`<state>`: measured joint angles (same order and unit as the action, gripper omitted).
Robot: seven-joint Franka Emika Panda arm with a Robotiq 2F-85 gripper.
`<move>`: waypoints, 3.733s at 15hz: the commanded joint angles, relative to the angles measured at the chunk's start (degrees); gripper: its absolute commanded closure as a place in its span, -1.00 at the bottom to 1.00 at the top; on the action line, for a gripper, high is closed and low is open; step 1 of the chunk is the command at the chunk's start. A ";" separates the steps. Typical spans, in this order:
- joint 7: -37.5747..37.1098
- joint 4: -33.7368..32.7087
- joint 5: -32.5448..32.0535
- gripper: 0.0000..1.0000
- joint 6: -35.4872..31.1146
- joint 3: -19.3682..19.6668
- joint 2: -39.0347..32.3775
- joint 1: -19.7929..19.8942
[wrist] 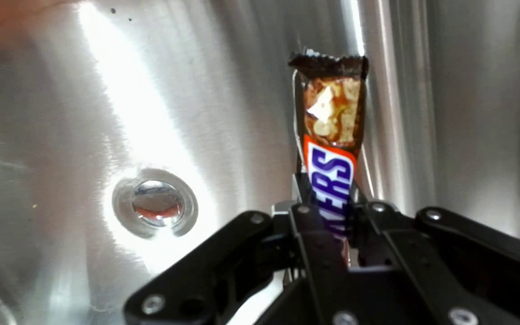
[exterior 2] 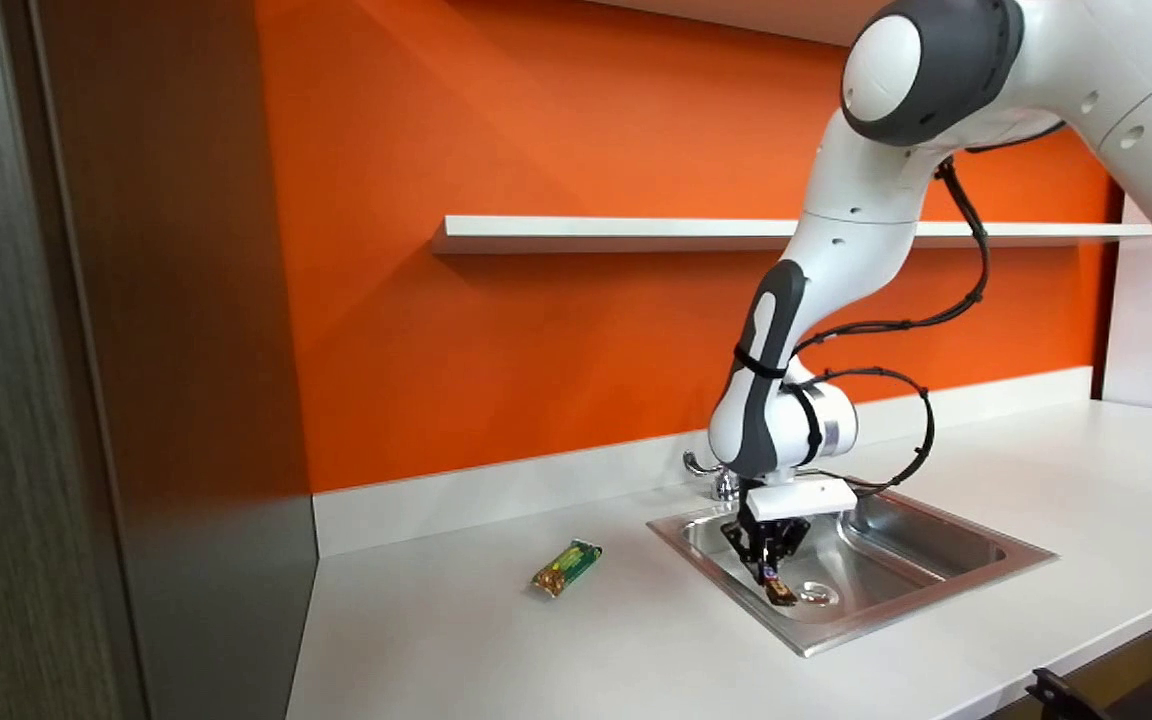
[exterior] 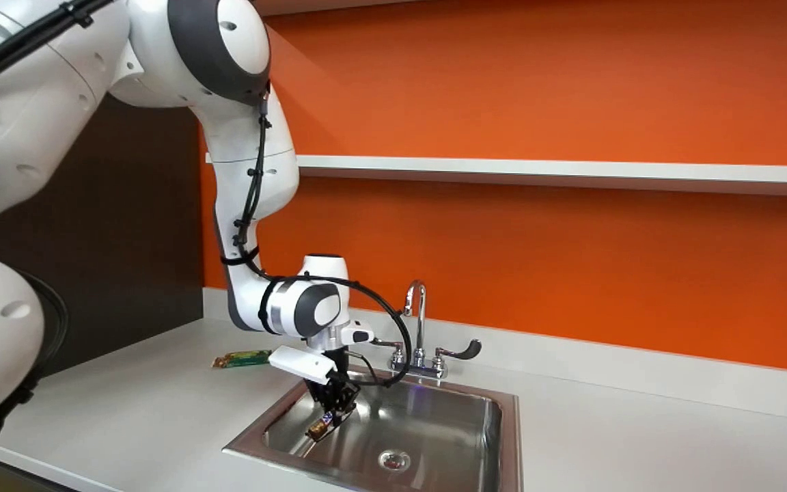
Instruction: Pick up the pack of the snack from the sink and put it on the left side of the kitchen unit base top
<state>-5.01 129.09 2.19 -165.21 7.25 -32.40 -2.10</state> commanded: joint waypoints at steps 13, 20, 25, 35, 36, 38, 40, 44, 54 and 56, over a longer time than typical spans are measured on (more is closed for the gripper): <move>-0.64 10.98 -15.04 0.91 8.20 -2.14 19.35 -8.29; 1.03 8.11 -18.45 0.91 11.30 -8.09 16.44 -11.03; 2.26 6.99 -18.50 0.91 12.79 -10.45 14.59 -11.72; 1.86 6.53 -19.36 0.13 13.85 -10.28 12.65 -12.45; 1.74 6.60 -19.58 0.11 13.94 -10.18 12.68 -12.51; 1.78 6.77 -19.70 -0.16 14.03 -10.21 12.83 -12.39; 1.85 7.09 -19.48 -0.46 14.00 -10.34 13.27 -12.18; 1.79 8.08 -18.60 -1.00 13.35 -10.46 14.61 -11.58; -3.46 15.33 -14.18 -1.00 6.16 -8.89 22.32 -8.91; -4.80 17.74 -13.06 -1.00 3.74 -8.37 24.08 -8.28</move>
<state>-7.20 141.84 -12.25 -158.24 -1.26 -13.01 -11.81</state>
